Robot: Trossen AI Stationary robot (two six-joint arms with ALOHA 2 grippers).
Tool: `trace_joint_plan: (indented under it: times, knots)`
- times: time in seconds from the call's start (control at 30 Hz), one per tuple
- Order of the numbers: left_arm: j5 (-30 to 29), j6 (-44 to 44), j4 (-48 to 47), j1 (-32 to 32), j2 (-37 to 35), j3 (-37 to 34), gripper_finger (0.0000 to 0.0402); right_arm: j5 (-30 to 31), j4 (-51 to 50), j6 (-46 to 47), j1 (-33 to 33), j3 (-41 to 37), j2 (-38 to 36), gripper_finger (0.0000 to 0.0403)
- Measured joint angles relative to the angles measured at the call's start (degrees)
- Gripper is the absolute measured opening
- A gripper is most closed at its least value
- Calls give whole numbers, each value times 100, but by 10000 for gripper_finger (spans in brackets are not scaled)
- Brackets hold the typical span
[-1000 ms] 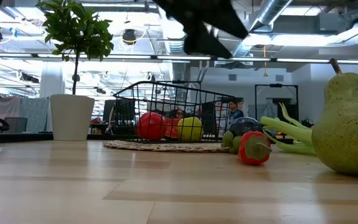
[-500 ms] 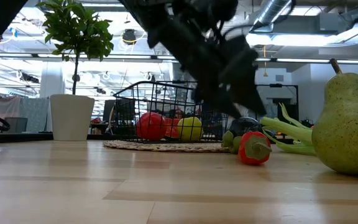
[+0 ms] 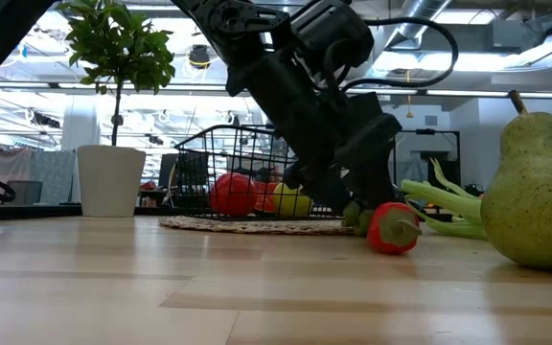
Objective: Build produce basket
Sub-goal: Put the black mangosteen into the wire basket
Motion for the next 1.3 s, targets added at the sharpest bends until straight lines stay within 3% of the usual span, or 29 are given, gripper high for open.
trace_joint_plan:
  times: [0.4,0.63,0.8,0.93,1.1,1.3]
  knots:
    - [-31,-106,112,-19,9,-2,257,3,0,-6,5,0,0,291]
    - [31,-511,226,-95,-17,-6,253,3,0,-24,5,0,0,291]
    - [25,-489,63,-109,-132,379,255,6,2,-115,2,0,0,291]
    - [17,-474,-341,-101,-258,849,255,8,4,-120,2,0,-2,291]
    - [-15,-451,-1565,51,-568,1701,255,8,0,-144,3,0,0,291]
    - [-863,28,-2735,403,-990,2598,255,86,4,-162,0,0,-1,291]
